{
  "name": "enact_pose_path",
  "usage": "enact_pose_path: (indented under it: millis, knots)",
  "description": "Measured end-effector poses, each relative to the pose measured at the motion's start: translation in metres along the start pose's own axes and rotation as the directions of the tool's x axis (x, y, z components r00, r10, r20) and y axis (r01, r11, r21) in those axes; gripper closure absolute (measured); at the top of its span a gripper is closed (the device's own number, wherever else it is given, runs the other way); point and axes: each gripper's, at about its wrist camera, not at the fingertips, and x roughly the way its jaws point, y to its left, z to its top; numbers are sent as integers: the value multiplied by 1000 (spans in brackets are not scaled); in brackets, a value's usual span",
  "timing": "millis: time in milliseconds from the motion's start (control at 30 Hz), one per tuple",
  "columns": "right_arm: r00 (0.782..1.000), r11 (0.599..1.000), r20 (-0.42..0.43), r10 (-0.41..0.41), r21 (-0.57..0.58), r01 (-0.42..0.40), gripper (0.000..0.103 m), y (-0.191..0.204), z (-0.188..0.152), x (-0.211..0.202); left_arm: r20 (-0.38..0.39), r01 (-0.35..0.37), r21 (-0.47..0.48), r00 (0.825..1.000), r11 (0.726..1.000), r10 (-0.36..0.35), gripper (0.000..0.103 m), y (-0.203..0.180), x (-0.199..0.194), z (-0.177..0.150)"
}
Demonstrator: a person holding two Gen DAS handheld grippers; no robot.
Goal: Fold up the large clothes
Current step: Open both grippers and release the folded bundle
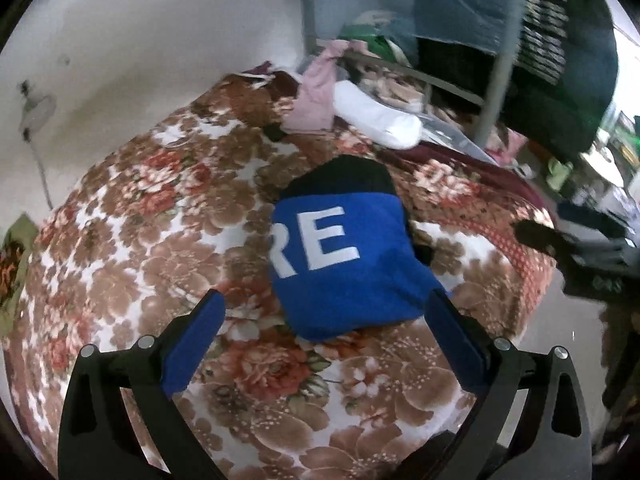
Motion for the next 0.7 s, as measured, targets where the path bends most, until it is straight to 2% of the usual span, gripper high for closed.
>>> enact_pose_path:
  millis: [67, 200, 533, 700]
  knots:
    - [1000, 1000, 10, -3, -4, 3, 5, 5, 0, -5, -8, 4, -20, 1000, 1000, -4, 5, 7, 0, 2]
    - [1000, 1000, 14, 2, -6, -2, 5, 9, 1, -8, -18, -12, 2, 1000, 1000, 12, 5, 14, -1, 4]
    - [1000, 999, 22, 18, -38, -17, 5, 20, 11, -8, -32, 91, -7, 995, 996, -91, 5, 25, 0, 2]
    - [1000, 999, 4, 30, -24, -30, 5, 18, 8, -6, -25, 78, 29, 997, 997, -78, 5, 20, 3, 1]
